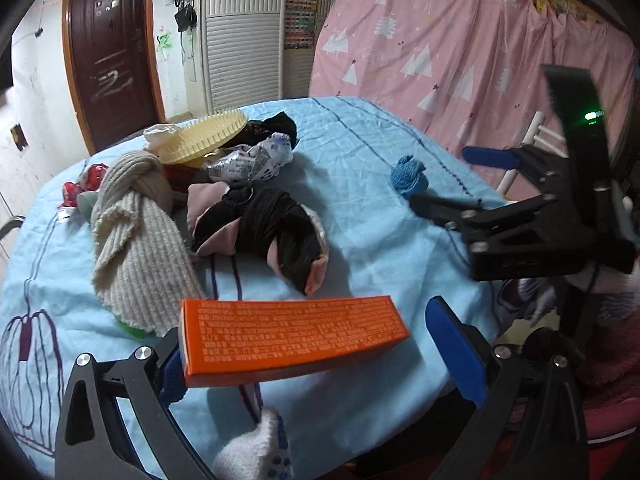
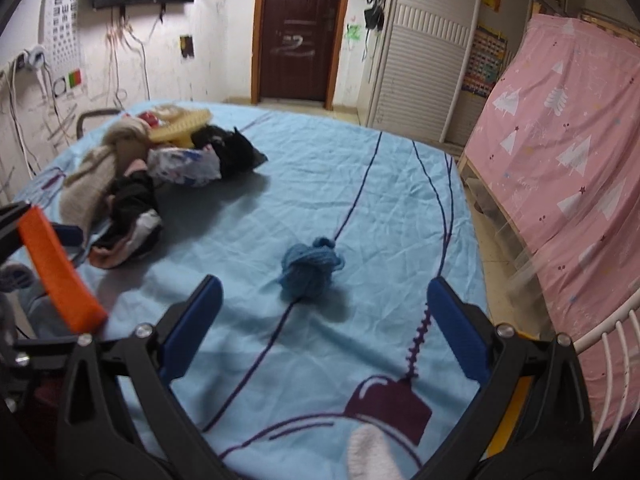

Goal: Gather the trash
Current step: 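Grasp the orange box with the left tool while the right tool grasps the blue yarn ball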

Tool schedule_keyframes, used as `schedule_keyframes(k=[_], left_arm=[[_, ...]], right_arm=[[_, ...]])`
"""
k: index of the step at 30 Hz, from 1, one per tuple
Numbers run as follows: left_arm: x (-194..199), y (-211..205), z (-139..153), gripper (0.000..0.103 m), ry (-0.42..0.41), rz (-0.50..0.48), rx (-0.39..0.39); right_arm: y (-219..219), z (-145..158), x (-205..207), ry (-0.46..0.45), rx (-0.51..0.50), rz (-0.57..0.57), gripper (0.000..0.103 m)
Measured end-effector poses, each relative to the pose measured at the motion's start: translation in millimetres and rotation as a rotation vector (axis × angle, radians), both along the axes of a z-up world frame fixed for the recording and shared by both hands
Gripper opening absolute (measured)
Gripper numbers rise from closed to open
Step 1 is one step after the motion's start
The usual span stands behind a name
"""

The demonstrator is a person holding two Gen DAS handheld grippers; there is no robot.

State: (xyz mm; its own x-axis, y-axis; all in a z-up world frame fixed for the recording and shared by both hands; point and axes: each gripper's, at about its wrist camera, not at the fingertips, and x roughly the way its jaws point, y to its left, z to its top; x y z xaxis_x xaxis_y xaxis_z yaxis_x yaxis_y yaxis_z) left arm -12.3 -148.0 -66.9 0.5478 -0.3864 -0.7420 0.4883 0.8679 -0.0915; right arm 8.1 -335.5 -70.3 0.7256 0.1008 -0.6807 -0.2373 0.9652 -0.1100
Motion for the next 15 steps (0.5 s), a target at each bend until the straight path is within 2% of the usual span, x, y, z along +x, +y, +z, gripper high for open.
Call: schedule_keyframes(k=[5, 6, 8, 10, 12, 13, 15], left_arm=[[7, -1, 0, 0.093, 0.02, -0.019, -0.047], [7, -1, 0, 0.093, 0.031, -0.025, -0.064], [8, -1, -2, 0.093, 0.042, -0.033, -0.086], [9, -1, -2, 0.085, 0.048, -0.034, -0.103], [11, 1, -2, 0.077, 0.058, -0.031, -0.122], [12, 0, -3, 0.077, 0.061, -0.029, -0.129], [14, 0, -4, 0.076, 0.063, -0.027, -0.143]], right_arm=[[7, -3, 12, 0.042, -0.031, 0.007, 0.096], [7, -4, 14, 0.051, -0.035, 0.009, 0.087], [7, -8, 18, 0.075, -0.035, 0.009, 0.076], [3, -9, 20, 0.089, -0.011, 0.008, 0.071], [1, -9, 22, 0.093, 0.007, 0.007, 0.06], [0, -10, 22, 0.096, 0.017, 0.009, 0.057], [-1, -10, 22, 0.097, 0.036, 0.014, 0.039]])
